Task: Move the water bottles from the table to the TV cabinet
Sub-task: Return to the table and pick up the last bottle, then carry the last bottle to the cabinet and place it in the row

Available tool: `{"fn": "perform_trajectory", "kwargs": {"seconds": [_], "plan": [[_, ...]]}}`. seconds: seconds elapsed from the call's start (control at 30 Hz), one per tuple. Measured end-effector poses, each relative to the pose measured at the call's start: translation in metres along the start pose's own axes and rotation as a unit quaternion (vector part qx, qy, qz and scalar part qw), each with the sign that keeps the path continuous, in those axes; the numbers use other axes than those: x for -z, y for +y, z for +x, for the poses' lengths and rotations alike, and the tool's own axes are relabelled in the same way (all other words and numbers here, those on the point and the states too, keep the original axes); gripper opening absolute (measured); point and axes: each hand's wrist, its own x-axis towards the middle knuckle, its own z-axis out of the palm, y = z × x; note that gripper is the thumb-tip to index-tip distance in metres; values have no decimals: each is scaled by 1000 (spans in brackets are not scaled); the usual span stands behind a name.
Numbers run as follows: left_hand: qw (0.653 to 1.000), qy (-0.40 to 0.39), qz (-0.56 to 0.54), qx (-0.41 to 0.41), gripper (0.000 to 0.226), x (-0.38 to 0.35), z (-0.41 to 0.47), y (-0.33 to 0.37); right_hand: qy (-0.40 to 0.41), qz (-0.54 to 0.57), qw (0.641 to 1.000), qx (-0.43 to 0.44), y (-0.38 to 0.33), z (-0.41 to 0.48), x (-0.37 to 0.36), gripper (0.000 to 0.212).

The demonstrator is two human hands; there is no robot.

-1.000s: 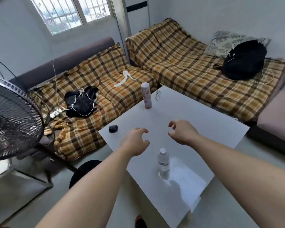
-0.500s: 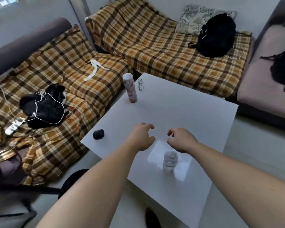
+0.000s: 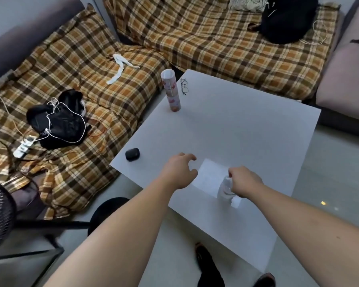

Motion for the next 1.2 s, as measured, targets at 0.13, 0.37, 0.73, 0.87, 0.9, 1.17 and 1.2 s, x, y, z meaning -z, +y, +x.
{"fn": "perform_trajectory", "kwargs": {"seconds": [0.13,0.37,0.73,0.87,0.9,1.17,1.2], "plan": [[1000,-12,6,-3,45,-7,-4,-5,33,38,999,-17,7,3,-9,28],[999,-33,20,-38,45,-20,6,13,76,159,983,-59,31,-9,-4,19],[986,-59,34,-149,45,-47,-1,138,172,207,957,-112,137,-88,33,17],[972,-70,61,-216,45,-70,-26,207,201,229,940,-154,190,-152,43,3],[967,-72,72,-235,45,-78,-33,226,209,246,931,-171,204,-171,44,5],[895,-101,119,-418,44,-158,-113,408,273,278,867,-310,318,-361,24,26],[882,-107,121,-443,44,-171,-129,430,272,267,865,-328,331,-386,18,26]]}}
